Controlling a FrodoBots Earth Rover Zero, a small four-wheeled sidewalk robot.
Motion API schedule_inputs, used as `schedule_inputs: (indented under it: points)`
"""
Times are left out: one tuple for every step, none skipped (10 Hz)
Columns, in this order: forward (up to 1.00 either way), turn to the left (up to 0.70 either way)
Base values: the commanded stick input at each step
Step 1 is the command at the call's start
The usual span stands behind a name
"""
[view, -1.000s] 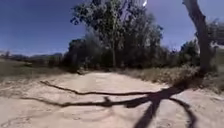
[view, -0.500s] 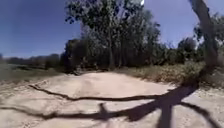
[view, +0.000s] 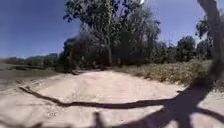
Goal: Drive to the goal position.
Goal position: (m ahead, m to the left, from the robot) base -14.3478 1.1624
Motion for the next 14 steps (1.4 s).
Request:
schedule_inputs:
  points:
    - [0.85,0.0]
    - [0.85,0.0]
    - [0.85,0.0]
    - [0.85,0.0]
    - [0.85,0.0]
    - [0.85,0.0]
    - [0.85,0.0]
    - [0.85,0.0]
    - [0.85,0.0]
    - [0.85,0.0]
    - [0.85,0.0]
    - [0.85,0.0]
    - [0.85,0.0]
    - [0.85,0.0]
